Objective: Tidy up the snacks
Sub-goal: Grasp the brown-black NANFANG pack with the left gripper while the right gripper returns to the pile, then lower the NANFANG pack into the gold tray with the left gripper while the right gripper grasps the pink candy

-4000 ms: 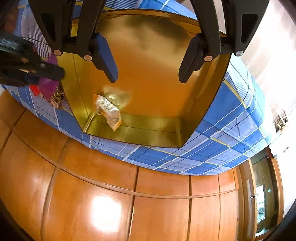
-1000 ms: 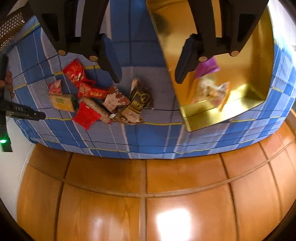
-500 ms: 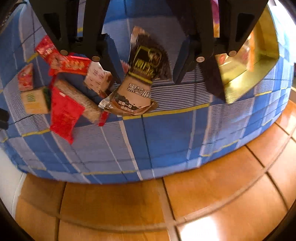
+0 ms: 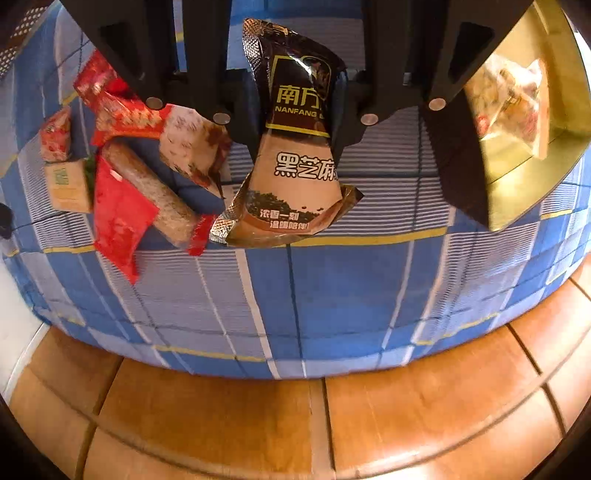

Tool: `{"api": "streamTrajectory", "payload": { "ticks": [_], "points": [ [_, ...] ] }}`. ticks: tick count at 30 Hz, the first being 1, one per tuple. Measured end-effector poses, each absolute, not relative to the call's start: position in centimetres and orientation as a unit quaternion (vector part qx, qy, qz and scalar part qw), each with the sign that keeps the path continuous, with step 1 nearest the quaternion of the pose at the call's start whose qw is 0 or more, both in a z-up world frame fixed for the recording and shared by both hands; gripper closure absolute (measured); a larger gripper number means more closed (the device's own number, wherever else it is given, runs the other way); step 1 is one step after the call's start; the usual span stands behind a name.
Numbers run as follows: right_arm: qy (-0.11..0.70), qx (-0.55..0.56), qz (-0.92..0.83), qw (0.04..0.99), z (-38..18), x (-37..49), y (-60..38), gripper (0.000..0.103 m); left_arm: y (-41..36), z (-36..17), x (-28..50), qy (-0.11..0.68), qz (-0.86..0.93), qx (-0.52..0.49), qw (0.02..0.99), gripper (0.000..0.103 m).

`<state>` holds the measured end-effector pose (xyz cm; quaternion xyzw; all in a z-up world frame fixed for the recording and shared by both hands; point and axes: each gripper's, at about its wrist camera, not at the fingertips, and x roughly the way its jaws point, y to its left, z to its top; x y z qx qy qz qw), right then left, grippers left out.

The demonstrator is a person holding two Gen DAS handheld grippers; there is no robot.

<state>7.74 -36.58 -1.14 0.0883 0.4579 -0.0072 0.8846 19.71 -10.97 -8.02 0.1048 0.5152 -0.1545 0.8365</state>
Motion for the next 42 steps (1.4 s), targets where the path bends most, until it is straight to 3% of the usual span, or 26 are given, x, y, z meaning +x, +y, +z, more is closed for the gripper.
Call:
{"api": "streamTrajectory", "payload": {
  "ticks": [8,16,20,30,33,36,42],
  "points": [
    [0.494,0.129,0.006,0.86,-2.9,8.3,-37.5,0.059,-10.0,-4.2,14.3,0.463,-0.19,0.082,0.862,0.072],
    [0.553,0.111,0.1,0.82,-5.3,8.5,-34.2,0.059,-11.7,-4.8,7.0,0.47,-0.261,0.088,0.839,0.072],
    [0.579,0.061,0.12,0.804,-6.5,8.2,-31.7,0.043,-12.5,-5.9,4.4,0.476,-0.276,0.1,0.829,0.072],
    [0.577,0.004,0.127,0.807,-7.5,8.0,-29.7,0.039,-12.2,-8.7,2.3,0.5,-0.28,0.095,0.814,0.072],
    [0.575,-0.037,0.135,0.806,-8.1,7.7,-28.5,0.046,-11.9,-8.5,2.1,0.497,-0.283,0.088,0.815,0.072],
    [0.564,-0.073,0.129,0.812,-8.2,7.3,-27.7,0.075,-11.3,-7.8,1.9,0.487,-0.284,0.078,0.822,0.072],
    [0.563,-0.078,0.13,0.812,-8.3,7.1,-27.6,0.075,-9.5,-6.1,1.6,0.469,-0.281,0.054,0.835,0.072]
  ]
}}
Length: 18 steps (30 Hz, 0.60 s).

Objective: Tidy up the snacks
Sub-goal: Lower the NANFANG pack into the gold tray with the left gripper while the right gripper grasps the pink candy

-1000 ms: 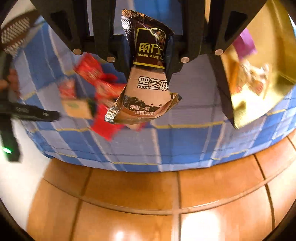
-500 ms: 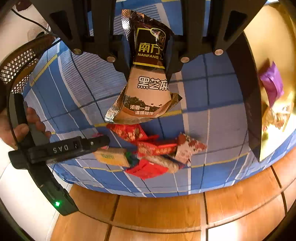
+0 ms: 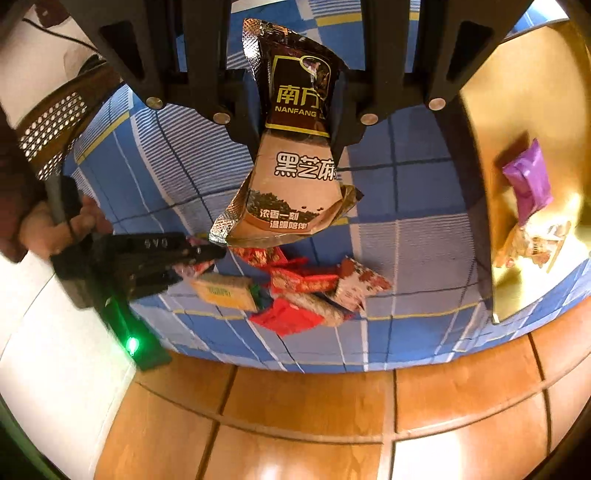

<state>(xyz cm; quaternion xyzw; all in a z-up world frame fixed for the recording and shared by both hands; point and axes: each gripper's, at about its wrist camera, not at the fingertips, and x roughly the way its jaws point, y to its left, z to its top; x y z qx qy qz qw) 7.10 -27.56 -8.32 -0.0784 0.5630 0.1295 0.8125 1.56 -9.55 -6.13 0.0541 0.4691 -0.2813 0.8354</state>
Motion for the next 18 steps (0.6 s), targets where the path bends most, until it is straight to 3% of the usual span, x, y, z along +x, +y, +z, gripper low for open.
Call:
{"api": "streamTrajectory", "payload": {
  "ticks": [13,18],
  "points": [
    [0.557,-0.104,0.131,0.813,-8.4,6.9,-27.0,0.075,0.2,0.2,3.0,0.419,-0.226,-0.099,0.874,0.072],
    [0.557,-0.106,0.132,0.813,-8.3,6.8,-26.9,0.075,5.0,-0.2,3.9,0.433,-0.157,-0.127,0.878,0.072]
  ]
}}
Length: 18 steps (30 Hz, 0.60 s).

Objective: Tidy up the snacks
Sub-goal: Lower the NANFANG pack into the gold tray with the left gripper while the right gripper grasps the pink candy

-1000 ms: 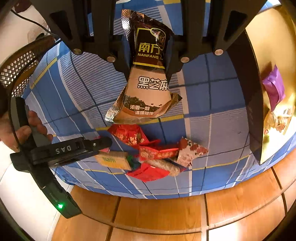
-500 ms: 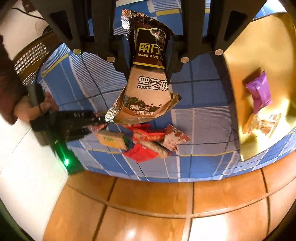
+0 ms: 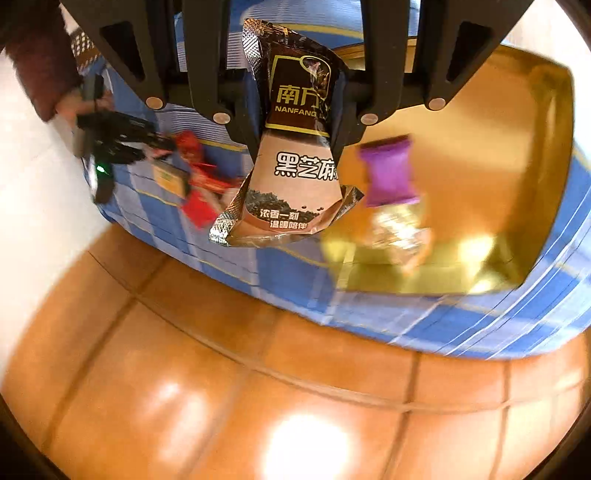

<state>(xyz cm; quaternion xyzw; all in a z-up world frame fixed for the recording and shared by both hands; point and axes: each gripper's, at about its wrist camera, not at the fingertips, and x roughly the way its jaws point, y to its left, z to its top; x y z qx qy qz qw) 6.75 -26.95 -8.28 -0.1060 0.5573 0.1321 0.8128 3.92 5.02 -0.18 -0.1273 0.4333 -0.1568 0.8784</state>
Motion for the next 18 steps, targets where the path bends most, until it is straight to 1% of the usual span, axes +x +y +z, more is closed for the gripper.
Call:
{"api": "streamTrajectory", "payload": {
  "ticks": [4,11,12,13,15,18],
  "points": [
    [0.557,-0.109,0.133,0.813,-8.4,6.8,-26.9,0.075,8.0,-2.0,4.3,0.451,-0.117,-0.151,0.872,0.072],
    [0.557,-0.107,0.133,0.813,-8.3,6.7,-26.9,0.075,7.8,-4.6,5.2,0.474,-0.104,-0.165,0.859,0.071],
    [0.557,-0.107,0.133,0.813,-8.3,6.7,-26.9,0.075,7.6,-4.9,5.5,0.474,-0.099,-0.163,0.859,0.07],
    [0.557,-0.107,0.133,0.813,-8.3,6.8,-26.9,0.075,7.5,-5.3,5.8,0.479,-0.092,-0.162,0.858,0.064],
    [0.557,-0.106,0.133,0.813,-8.2,6.7,-26.9,0.075,7.4,-5.9,6.1,0.48,-0.091,-0.166,0.856,0.056],
    [0.557,-0.105,0.133,0.813,-8.3,6.9,-27.0,0.075,7.2,-6.3,6.1,0.482,-0.082,-0.152,0.859,0.055]
  ]
}}
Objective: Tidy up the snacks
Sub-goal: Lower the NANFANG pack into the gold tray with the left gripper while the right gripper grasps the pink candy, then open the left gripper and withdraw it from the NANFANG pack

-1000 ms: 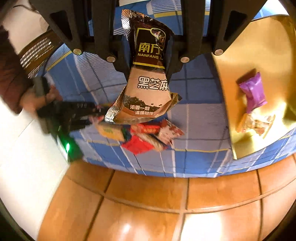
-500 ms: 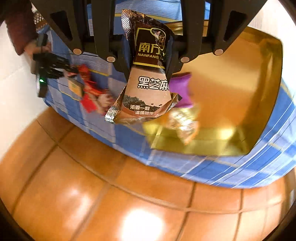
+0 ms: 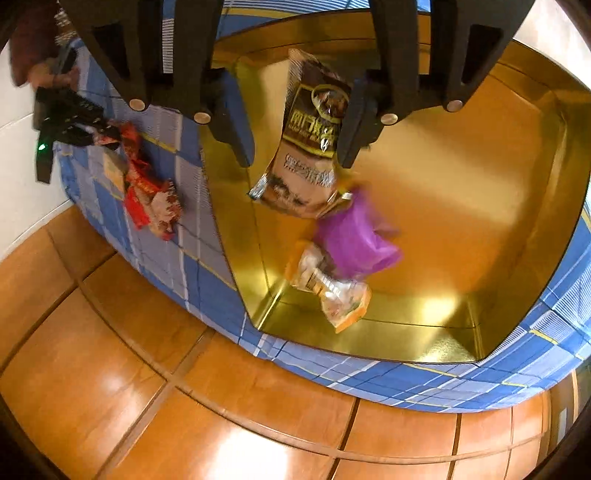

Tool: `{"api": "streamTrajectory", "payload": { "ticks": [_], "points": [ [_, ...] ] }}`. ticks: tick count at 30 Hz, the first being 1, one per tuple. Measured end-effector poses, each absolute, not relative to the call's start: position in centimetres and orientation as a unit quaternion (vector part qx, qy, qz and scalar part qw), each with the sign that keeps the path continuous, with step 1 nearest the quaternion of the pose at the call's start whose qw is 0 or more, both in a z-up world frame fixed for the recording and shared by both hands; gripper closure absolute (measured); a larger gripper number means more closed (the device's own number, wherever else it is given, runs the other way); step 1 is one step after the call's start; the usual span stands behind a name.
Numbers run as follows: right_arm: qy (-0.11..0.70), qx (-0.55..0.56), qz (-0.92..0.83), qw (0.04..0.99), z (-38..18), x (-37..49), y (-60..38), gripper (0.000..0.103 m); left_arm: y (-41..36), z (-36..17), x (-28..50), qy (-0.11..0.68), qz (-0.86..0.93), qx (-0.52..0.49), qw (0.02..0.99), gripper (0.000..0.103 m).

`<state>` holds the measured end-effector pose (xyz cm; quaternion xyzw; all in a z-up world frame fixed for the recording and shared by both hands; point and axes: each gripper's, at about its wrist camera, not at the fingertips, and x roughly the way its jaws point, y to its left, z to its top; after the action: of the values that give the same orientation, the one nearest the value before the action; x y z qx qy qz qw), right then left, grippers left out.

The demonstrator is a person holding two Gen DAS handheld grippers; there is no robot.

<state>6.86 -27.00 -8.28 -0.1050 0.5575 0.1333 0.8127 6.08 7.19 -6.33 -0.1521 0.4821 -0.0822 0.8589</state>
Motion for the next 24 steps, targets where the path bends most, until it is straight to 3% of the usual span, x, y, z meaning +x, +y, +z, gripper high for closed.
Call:
{"api": "streamTrajectory", "payload": {
  "ticks": [12,15,24],
  "points": [
    [0.574,-0.084,0.133,0.804,-8.2,7.3,-27.6,0.071,6.2,-8.4,5.5,0.509,-0.077,-0.116,0.85,0.059],
    [0.581,-0.069,0.146,0.797,-8.2,7.6,-28.0,0.062,5.6,-8.6,5.5,0.511,-0.082,-0.111,0.848,0.062],
    [0.593,-0.05,0.164,0.787,-7.9,8.4,-29.4,0.058,4.6,-8.2,5.4,0.503,-0.089,-0.101,0.854,0.059]
  ]
}}
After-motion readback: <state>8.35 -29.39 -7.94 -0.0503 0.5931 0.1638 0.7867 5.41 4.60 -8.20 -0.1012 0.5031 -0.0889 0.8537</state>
